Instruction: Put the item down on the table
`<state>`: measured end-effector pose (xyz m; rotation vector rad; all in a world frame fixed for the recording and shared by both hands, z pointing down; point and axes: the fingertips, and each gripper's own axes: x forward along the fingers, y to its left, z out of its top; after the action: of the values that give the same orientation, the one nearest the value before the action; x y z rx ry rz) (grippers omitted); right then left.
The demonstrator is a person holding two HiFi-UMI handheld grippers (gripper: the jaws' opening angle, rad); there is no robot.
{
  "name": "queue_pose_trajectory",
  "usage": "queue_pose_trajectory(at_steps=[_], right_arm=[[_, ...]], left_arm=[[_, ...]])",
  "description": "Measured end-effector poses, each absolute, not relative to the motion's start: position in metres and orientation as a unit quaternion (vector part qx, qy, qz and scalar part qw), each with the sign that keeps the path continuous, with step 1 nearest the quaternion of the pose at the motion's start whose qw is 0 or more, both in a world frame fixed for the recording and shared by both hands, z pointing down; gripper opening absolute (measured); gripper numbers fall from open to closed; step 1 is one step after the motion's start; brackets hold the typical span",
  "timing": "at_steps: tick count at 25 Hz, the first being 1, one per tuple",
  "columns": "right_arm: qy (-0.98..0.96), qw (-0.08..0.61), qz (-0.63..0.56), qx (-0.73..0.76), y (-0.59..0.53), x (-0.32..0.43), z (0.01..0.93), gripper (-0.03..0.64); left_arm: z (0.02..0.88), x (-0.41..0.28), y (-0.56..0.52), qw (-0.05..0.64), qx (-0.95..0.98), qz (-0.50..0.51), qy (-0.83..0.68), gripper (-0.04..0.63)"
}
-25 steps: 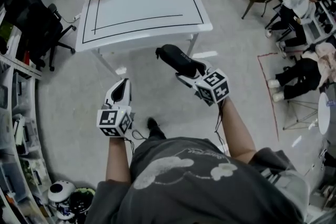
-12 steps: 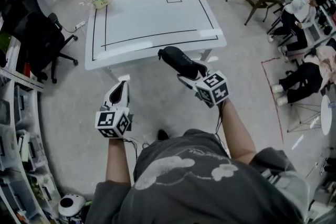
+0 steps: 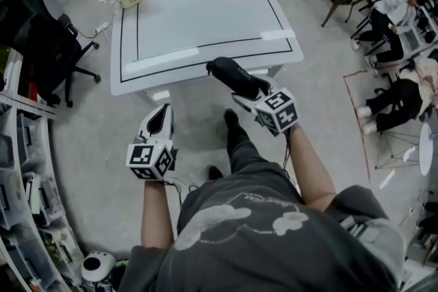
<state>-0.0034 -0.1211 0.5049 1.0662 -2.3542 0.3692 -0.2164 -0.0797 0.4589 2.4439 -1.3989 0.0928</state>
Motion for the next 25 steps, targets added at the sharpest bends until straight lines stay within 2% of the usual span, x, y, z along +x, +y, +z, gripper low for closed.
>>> queue_pose_trajectory(at_steps=[4,11,20,25], right_arm=[[-0.876,0.247,0.136,0.391,-0.16,-0.007,0.509,0.324],[-0.88,0.267,0.135,0.368,-0.242,0.005,0.525,0.324],[-0.878,0.345,0.068,0.325,-0.348,0.034,0.539,0.324],[-0.882,0.362,0.051,0.296,-0.396,0.04,0.548,0.324]], left_arm=[[0.463,-0.217,-0.107,0.156,0.854,0.046,-0.495,0.003],[0.473,-0.207,-0.178,0.16,0.846,0.066,-0.505,0.003],[0.468,-0.178,-0.274,0.154,0.841,0.091,-0.511,0.003],[0.47,-0.17,-0.318,0.165,0.829,0.086,-0.528,0.003]])
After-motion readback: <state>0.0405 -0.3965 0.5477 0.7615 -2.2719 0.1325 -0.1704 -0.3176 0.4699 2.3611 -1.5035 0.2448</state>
